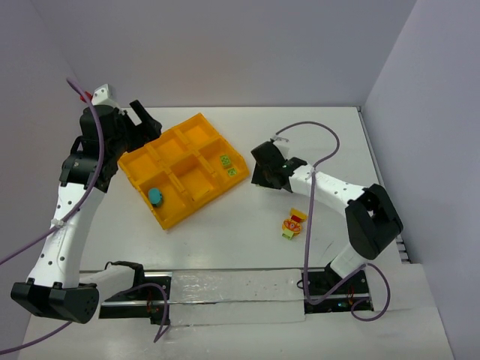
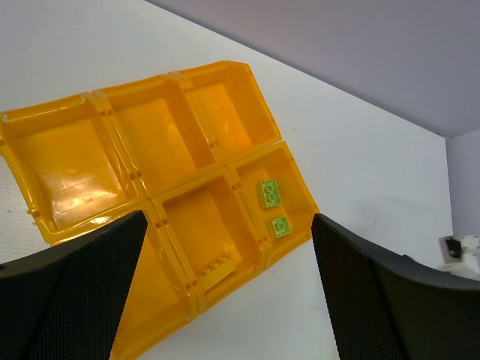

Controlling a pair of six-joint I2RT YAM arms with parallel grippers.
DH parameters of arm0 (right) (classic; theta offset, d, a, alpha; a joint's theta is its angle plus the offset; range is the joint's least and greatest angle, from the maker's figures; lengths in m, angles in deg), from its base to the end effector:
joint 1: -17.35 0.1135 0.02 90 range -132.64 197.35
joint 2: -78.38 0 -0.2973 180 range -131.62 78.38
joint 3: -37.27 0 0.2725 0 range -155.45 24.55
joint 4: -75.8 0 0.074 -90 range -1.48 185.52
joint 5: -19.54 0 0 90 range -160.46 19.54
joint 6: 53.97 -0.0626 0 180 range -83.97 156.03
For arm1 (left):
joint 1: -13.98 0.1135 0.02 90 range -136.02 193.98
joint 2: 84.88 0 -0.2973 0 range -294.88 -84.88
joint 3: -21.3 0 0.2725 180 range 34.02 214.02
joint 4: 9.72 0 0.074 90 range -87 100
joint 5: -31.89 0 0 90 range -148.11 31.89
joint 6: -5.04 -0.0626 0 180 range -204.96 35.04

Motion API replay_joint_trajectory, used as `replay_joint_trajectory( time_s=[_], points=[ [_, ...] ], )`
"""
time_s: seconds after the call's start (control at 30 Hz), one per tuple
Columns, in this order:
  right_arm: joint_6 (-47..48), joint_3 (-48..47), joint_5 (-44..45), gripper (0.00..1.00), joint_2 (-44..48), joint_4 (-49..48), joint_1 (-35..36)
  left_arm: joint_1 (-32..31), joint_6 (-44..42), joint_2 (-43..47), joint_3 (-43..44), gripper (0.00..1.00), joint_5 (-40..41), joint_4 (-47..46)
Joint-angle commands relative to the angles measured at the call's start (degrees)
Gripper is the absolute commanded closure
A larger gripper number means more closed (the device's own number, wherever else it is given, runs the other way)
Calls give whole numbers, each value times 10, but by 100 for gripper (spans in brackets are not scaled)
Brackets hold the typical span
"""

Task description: Sort the legos into containers by color

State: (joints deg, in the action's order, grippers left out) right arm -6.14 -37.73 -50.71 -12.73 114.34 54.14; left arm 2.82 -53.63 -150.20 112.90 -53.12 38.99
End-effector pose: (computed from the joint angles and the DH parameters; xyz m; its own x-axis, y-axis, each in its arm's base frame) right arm 0.3045 0.2013 0.2267 -0.7574 0.2226 -0.6138 0.1368 0.9733 0.1841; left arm 0.2623 -0.0462 0.4523 -0.3790 -0.4532 -0.8068 -0.0973 0.8866 -0.4523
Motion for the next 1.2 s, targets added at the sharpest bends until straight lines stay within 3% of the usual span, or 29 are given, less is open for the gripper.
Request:
replay_joint_trajectory(
  time_s=[0.0,0.4,0.47,0.53,0.57,0.73,0.9,1.03,1.17],
  points=[
    [37,-102,11,50,6,-4,6,-2,-9,3,34,1,17,4],
    [72,-355,-32,47,-191,19,36,-2,-15,13,60,1,44,39],
    [75,-387,-33,41,-217,30,40,-2,-16,14,63,1,44,42],
    [82,-416,-39,16,-233,31,42,-2,-16,15,66,1,46,47],
    [84,-419,-42,11,-237,31,42,-2,-16,16,65,1,45,48],
    [102,-439,-42,4,-221,32,45,-2,-10,20,56,1,37,46],
    [114,-327,2,5,-97,13,40,-2,-7,25,43,1,33,39],
    [88,-101,33,6,89,7,1,-2,-7,29,36,1,25,29],
    [41,74,47,8,209,63,-35,-3,-9,29,30,1,15,21]
  ],
)
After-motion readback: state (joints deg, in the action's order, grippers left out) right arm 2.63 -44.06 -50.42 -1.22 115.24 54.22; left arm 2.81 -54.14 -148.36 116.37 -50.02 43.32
